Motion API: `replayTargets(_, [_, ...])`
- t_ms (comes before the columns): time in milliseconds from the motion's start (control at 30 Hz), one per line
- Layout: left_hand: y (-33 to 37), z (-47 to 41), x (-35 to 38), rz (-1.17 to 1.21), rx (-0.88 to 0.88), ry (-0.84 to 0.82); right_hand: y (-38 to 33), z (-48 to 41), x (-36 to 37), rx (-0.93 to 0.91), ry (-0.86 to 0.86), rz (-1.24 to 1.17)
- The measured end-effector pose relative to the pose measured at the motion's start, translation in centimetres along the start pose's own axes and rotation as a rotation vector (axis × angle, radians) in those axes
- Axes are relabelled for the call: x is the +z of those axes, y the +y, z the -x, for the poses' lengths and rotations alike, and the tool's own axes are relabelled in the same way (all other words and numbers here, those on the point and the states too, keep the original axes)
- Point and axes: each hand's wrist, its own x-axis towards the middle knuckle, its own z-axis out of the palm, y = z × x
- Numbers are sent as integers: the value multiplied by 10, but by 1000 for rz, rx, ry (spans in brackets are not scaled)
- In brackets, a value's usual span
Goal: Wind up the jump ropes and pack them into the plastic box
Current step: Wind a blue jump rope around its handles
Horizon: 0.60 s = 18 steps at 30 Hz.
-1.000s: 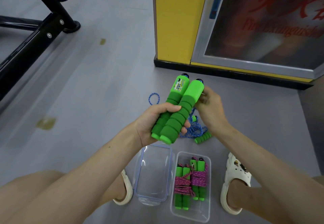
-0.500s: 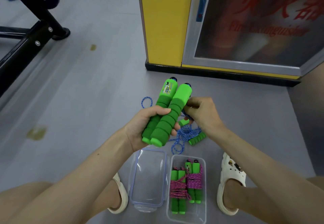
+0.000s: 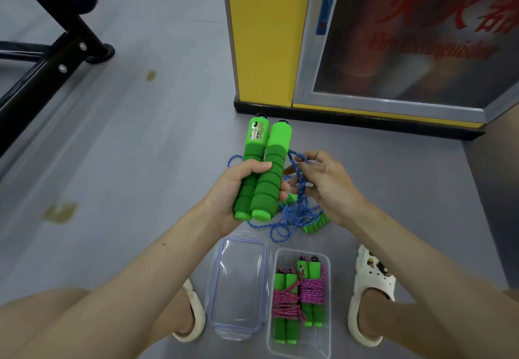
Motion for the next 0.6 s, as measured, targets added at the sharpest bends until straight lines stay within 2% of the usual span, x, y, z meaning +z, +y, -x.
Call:
replayTargets(100, [1, 2, 0, -43, -3, -15, -1, 1, -2, -69, 54, 172])
replayTargets(267, [1, 4, 1, -62, 8, 4, -1, 0, -10, -59, 102, 318])
replayTargets(500, [-1, -1, -2, -123, 69, 60, 6, -2, -5, -168, 19, 620])
replayTargets(600, [-2, -2, -4, -122, 95, 74, 7, -2, -5, -151, -17, 684])
